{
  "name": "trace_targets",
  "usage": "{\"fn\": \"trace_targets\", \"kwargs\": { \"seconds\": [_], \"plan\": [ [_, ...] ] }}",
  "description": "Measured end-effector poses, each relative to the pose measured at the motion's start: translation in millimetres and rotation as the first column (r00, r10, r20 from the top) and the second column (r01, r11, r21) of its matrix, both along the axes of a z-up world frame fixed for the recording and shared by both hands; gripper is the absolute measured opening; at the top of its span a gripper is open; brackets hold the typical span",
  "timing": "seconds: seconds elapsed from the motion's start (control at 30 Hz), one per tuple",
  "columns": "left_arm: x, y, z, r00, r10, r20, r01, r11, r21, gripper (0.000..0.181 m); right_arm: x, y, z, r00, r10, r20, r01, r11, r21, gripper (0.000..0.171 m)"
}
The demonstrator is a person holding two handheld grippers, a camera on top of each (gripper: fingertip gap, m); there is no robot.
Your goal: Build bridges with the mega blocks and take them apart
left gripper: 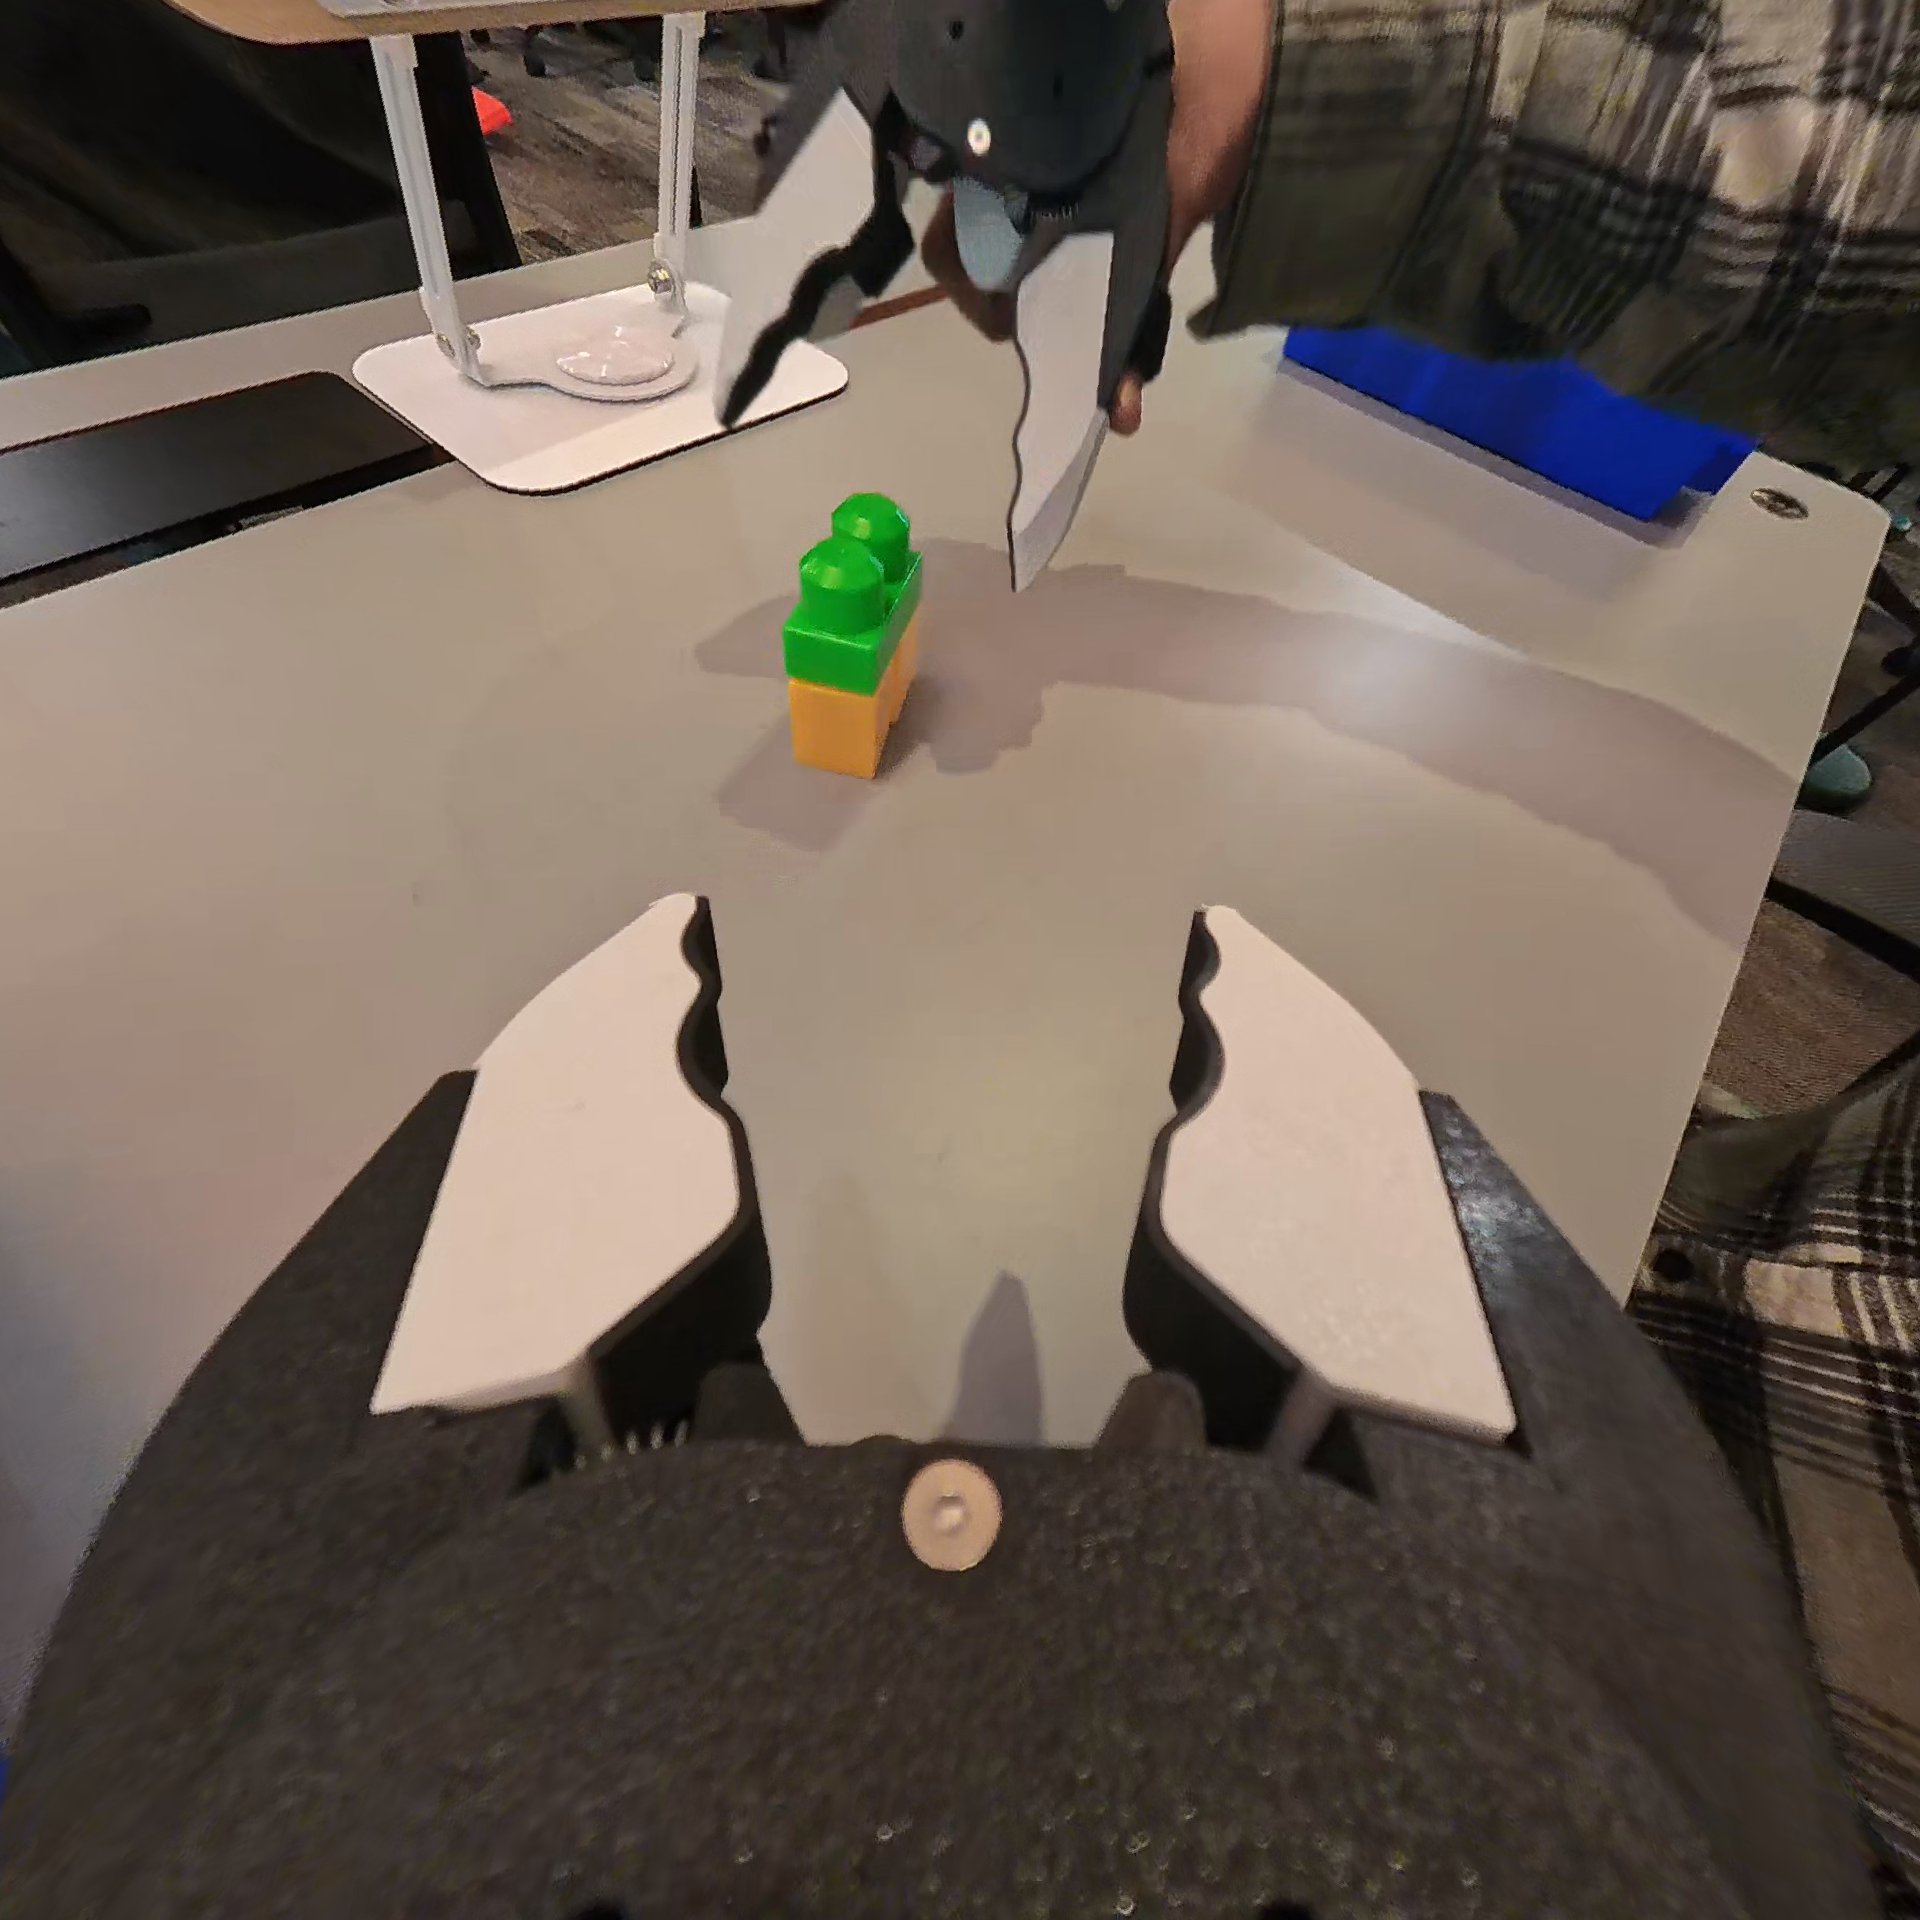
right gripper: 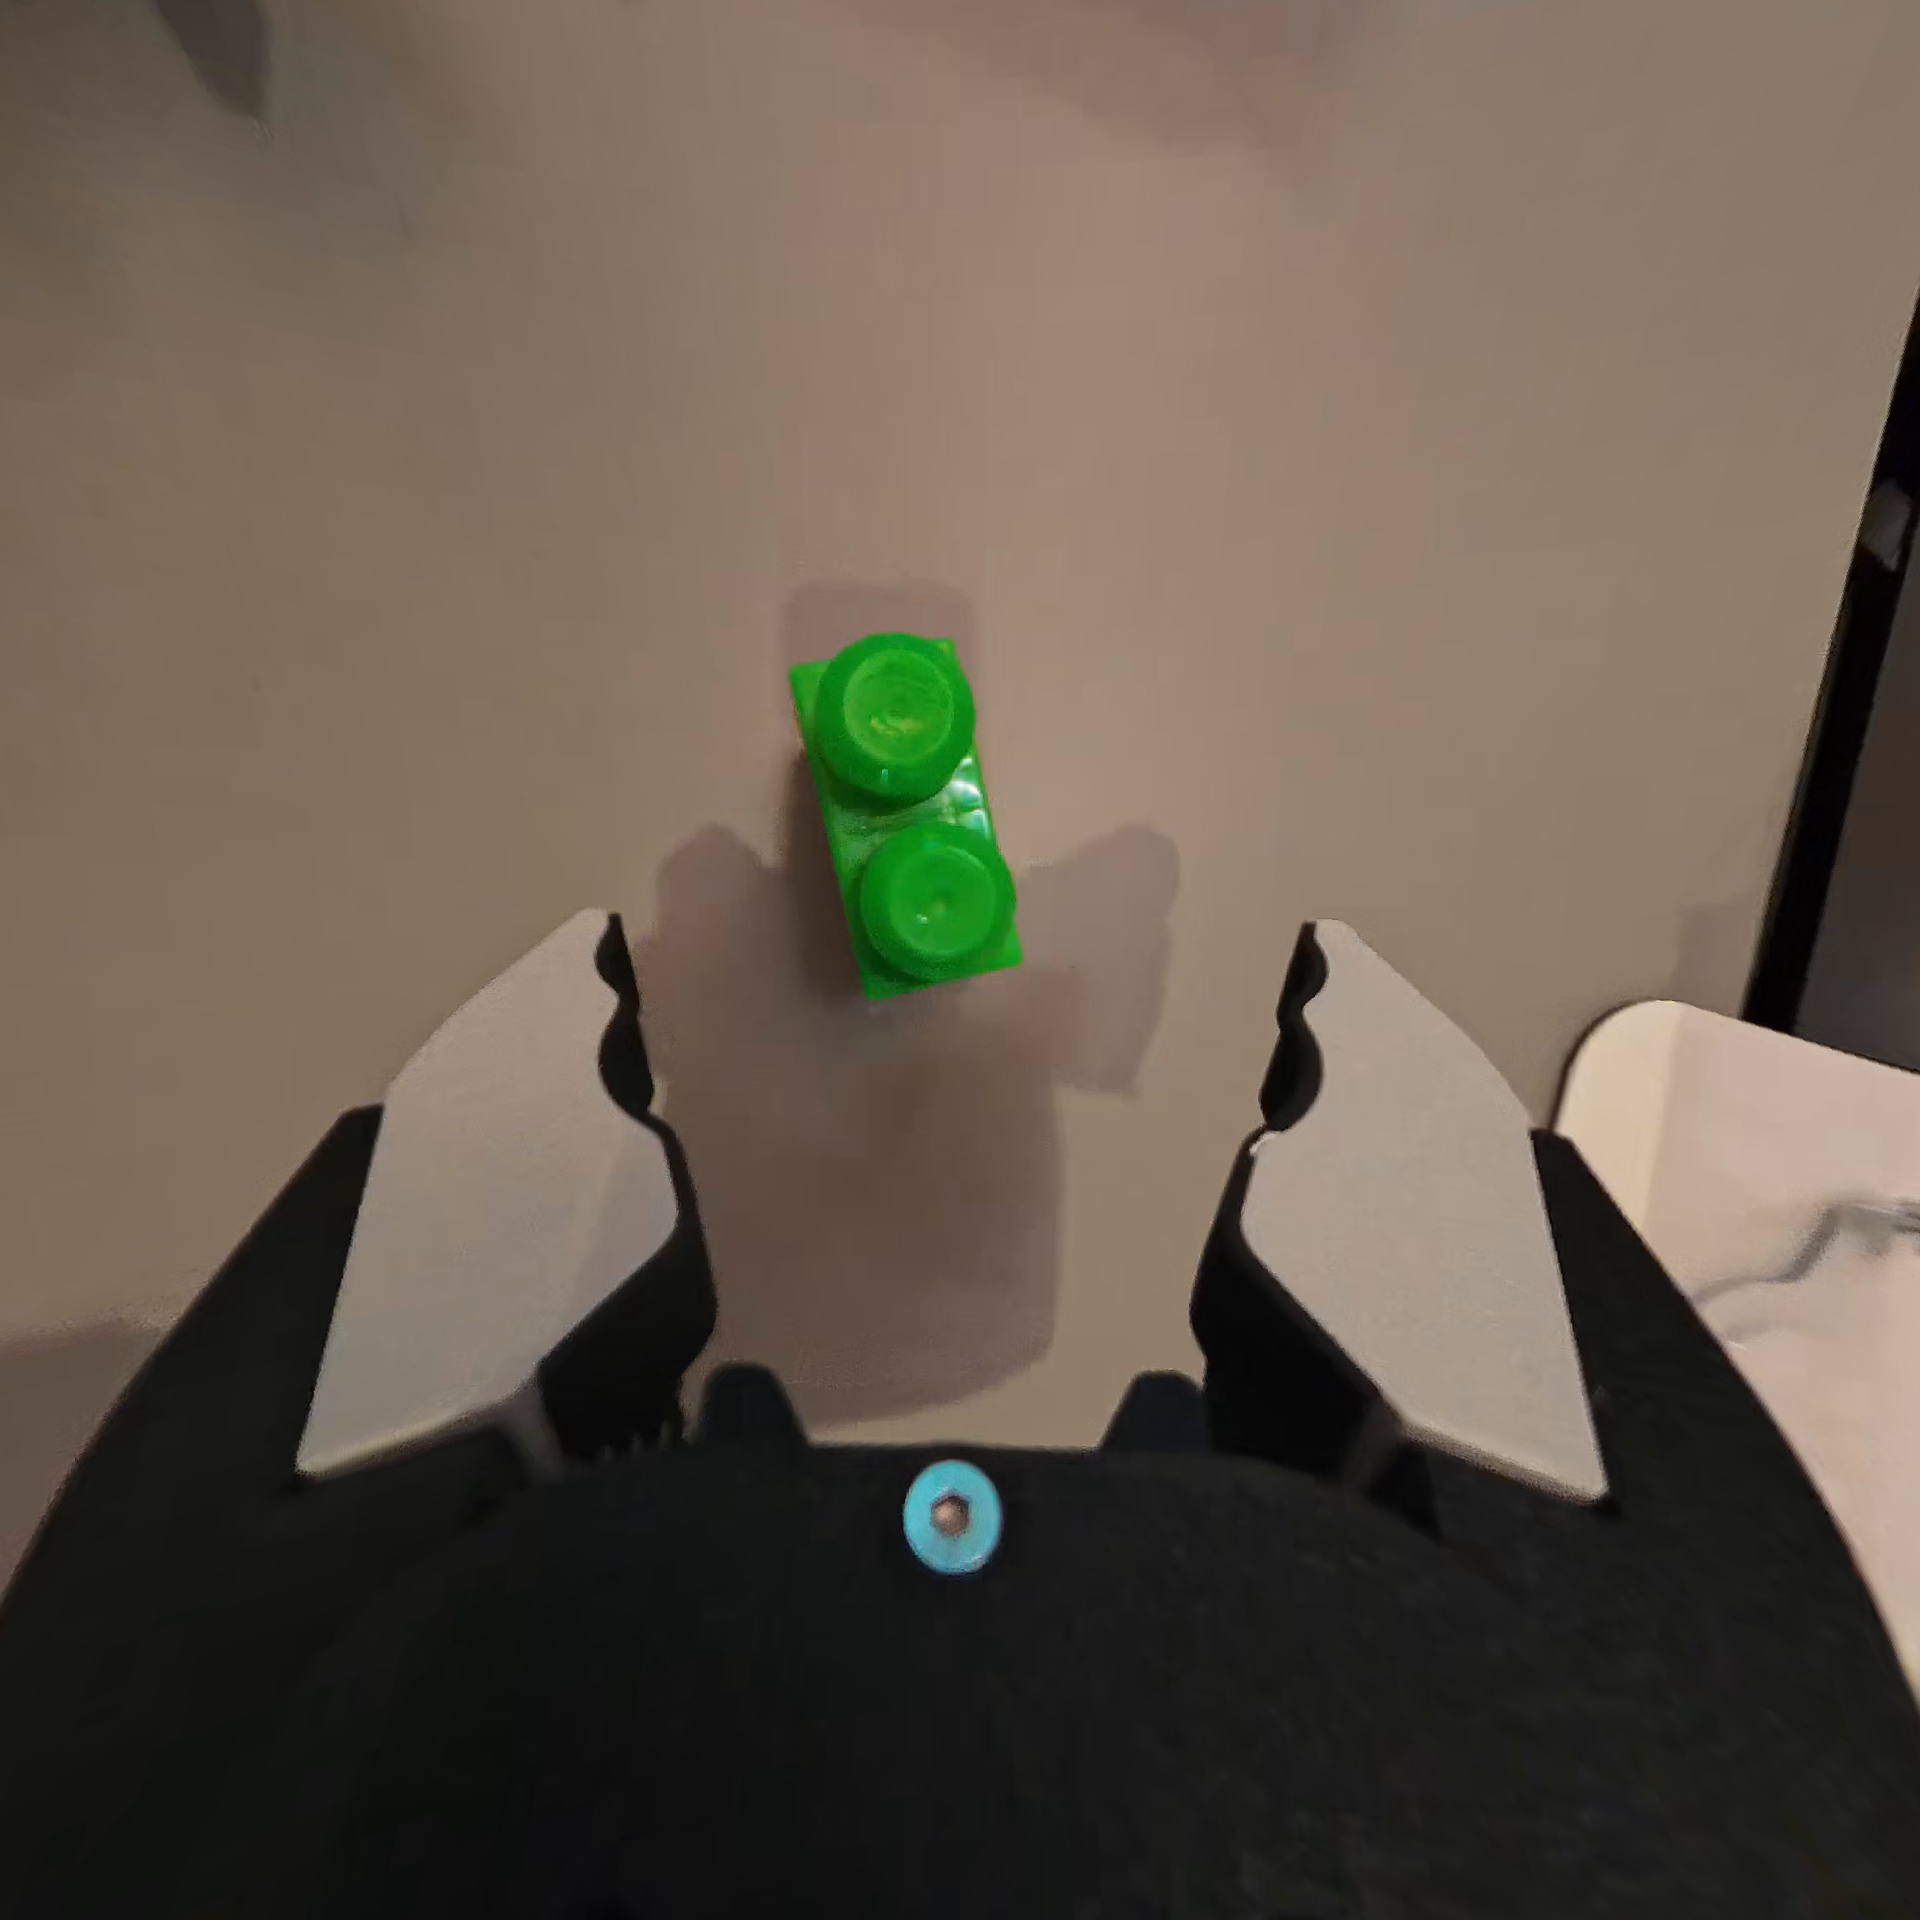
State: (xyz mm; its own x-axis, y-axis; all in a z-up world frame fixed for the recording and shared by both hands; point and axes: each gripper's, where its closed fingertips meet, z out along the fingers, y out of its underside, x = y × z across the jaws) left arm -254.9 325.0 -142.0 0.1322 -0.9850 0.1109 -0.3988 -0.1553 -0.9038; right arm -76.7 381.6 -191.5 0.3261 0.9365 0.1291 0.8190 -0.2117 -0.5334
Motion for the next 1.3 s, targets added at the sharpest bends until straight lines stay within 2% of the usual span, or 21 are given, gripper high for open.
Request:
{"fn": "trace_targets", "kwargs": {
  "seconds": [0.13, 0.27, 0.6, 0.93, 1.03, 1.3],
  "plan": [
    [1.3, -0.2, -0.2, 1.000, -0.004, 0.006, 0.004, 1.000, -0.004, 0.085, -1.2, -5.3, -16.9, 0.977, -0.023, -0.211, 0.030, 0.999, 0.026, 0.108],
    [4.6, -1.0, -2.8, 1.000, -0.010, 0.000, 0.010, 1.000, -0.009, 0.085, -2.7, -6.9, -32.9, 0.961, -0.025, -0.276, 0.029, 1.000, 0.008, 0.089],
    [10.5, -3.2, -9.1, 0.999, -0.033, 0.003, 0.033, 0.999, -0.030, 0.086, -10.4, -0.6, -52.8, 0.965, -0.008, -0.260, -0.004, 0.999, -0.047, 0.063],
    [11.6, -4.9, -11.3, 0.999, -0.044, -0.003, 0.044, 0.998, -0.035, 0.087, -11.7, -0.1, -57.0, 0.971, 0.010, -0.239, -0.023, 0.998, -0.052, 0.056],
    [11.5, -5.3, -11.5, 0.999, -0.043, -0.008, 0.043, 0.999, -0.032, 0.087, -15.0, 0.0, -61.0, 0.971, 0.007, -0.239, -0.027, 0.996, -0.080, 0.043],
    [12.9, -4.7, -14.9, 0.999, -0.046, -0.012, 0.045, 0.998, -0.040, 0.087, -14.7, -2.4, -61.3, 0.972, -0.021, -0.234, 0.002, 0.997, -0.080, 0.041]
  ]
}}
